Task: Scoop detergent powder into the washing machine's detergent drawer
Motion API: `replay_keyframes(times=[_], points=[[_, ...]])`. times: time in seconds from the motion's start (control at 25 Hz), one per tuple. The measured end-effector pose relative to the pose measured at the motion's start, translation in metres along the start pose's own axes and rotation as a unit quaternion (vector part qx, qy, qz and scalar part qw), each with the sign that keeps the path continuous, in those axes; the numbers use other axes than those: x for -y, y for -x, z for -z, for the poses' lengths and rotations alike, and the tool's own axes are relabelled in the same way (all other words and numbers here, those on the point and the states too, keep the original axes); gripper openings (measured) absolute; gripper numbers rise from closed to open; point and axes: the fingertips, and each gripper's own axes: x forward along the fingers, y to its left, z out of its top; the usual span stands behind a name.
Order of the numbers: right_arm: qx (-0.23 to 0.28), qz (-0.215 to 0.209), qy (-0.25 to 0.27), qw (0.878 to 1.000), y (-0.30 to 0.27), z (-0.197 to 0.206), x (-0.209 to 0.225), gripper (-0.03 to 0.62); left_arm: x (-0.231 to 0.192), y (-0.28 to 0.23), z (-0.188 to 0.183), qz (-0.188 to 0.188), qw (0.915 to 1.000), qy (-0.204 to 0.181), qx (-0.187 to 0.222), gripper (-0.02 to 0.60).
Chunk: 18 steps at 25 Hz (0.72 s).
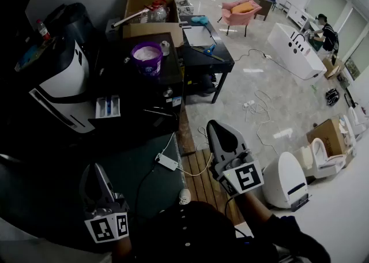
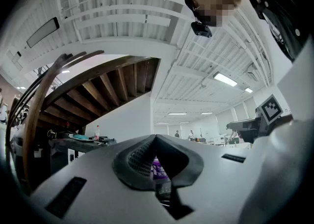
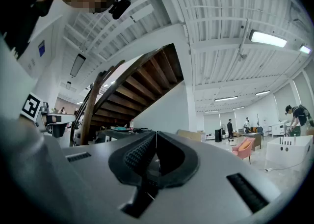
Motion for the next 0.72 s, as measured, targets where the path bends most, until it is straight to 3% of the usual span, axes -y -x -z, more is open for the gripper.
replay_keyframes(times=[0.56, 0.6, 0.64, 0.68, 0.72], points=[[0.014, -0.019, -0.035, 0.999, -0.006, 0.004, -0.001, 0.032, 0.003, -0.008, 0.009, -0.003, 1.0, 0.002, -0.007, 0.014], [0.017, -0.016, -0.038, 0.999, -0.007, 0.005, 0.003, 0.073, 0.003, -0.009, 0.01, -0.004, 1.0, 0.001, -0.009, 0.014], [0.018, -0.014, -0.044, 0.999, -0.009, 0.006, 0.007, 0.182, 0.003, -0.01, 0.01, -0.005, 0.9999, 0.0, -0.01, 0.014], [0.017, -0.014, -0.05, 0.999, -0.011, 0.007, 0.011, 0.242, 0.003, -0.012, 0.011, -0.008, 0.9999, -0.001, -0.011, 0.014], [0.017, -0.016, -0.053, 0.998, -0.014, 0.008, 0.014, 0.231, 0.003, -0.014, 0.012, -0.01, 0.9999, -0.002, -0.013, 0.014]])
